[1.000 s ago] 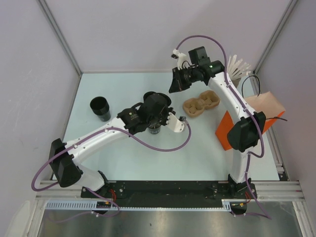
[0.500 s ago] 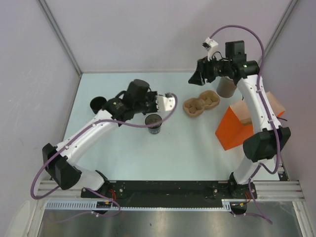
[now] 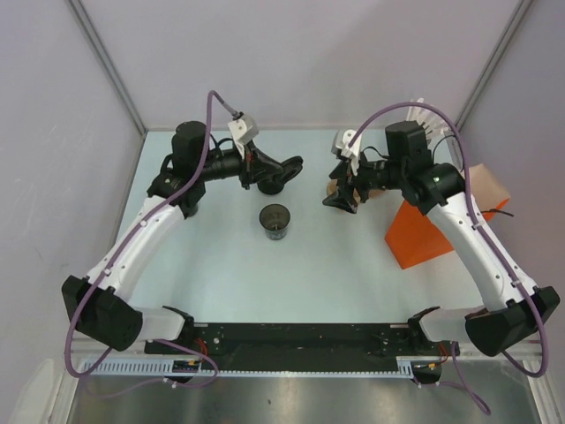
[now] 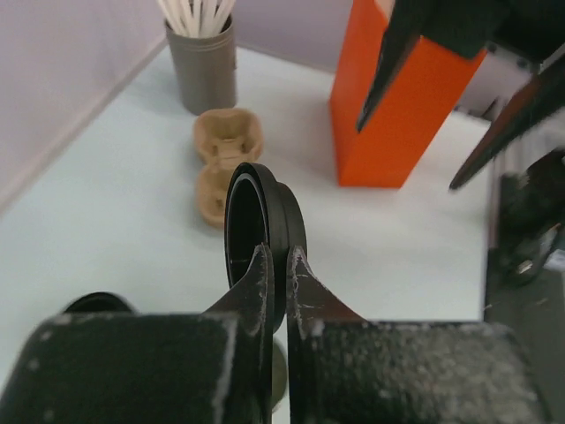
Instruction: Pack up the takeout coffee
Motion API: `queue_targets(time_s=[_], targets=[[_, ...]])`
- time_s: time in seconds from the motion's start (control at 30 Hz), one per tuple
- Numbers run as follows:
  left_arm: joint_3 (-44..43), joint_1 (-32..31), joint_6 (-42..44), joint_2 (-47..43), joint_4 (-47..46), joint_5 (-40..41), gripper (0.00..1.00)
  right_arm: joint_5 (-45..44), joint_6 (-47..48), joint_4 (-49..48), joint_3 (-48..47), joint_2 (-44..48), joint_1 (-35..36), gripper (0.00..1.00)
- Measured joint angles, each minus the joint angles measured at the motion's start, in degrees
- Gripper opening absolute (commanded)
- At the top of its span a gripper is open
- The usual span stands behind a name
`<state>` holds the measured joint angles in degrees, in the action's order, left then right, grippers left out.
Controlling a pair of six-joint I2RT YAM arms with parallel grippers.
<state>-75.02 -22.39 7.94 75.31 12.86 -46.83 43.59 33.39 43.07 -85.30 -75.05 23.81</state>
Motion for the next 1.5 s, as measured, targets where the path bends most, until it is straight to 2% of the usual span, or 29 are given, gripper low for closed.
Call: queue_targets(time_s=[0.1, 0.23, 0.4, 0.57, 0.97, 1.2, 1.5], targets=[[3.48, 1.29, -14.45, 0.85, -8.63, -2.05, 0.0, -2.99, 0.07, -2.95, 0.37, 0.39, 3.54, 0.66], [4.94, 1.7, -27.54, 2.29, -15.5, -1.05, 0.0, -5.79, -1.01, -6.21, 0.59, 0.39, 4.7, 0.64], [8.79, 2.27, -39.76, 2.27, -20.57, 2.05, 0.0, -10.12, -0.37, -7.5, 0.59, 0.31, 10.27, 0.63], [9.79, 3.06, -47.45, 2.38, -21.53, 5.42, 0.0, -12.09, 0.42, -7.58, 0.57, -0.63, 14.71, 0.63], [12.9, 3.74, -60.17, 2.4, -26.18, 7.52, 0.0, -13.7, 1.64, -7.02, -1.4, -4.92, 16.09, 0.6], [14.36, 3.74, -62.88, 2.47, -28.0, 7.23, 0.0, -16.24, 1.86, -6.97, -6.1, -8.9, 17.22, 0.6], [14.36, 3.74, -64.48, 2.47, -29.51, 6.05, 0.0, -18.53, 2.27, -7.04, -6.14, -9.25, 17.27, 0.56]])
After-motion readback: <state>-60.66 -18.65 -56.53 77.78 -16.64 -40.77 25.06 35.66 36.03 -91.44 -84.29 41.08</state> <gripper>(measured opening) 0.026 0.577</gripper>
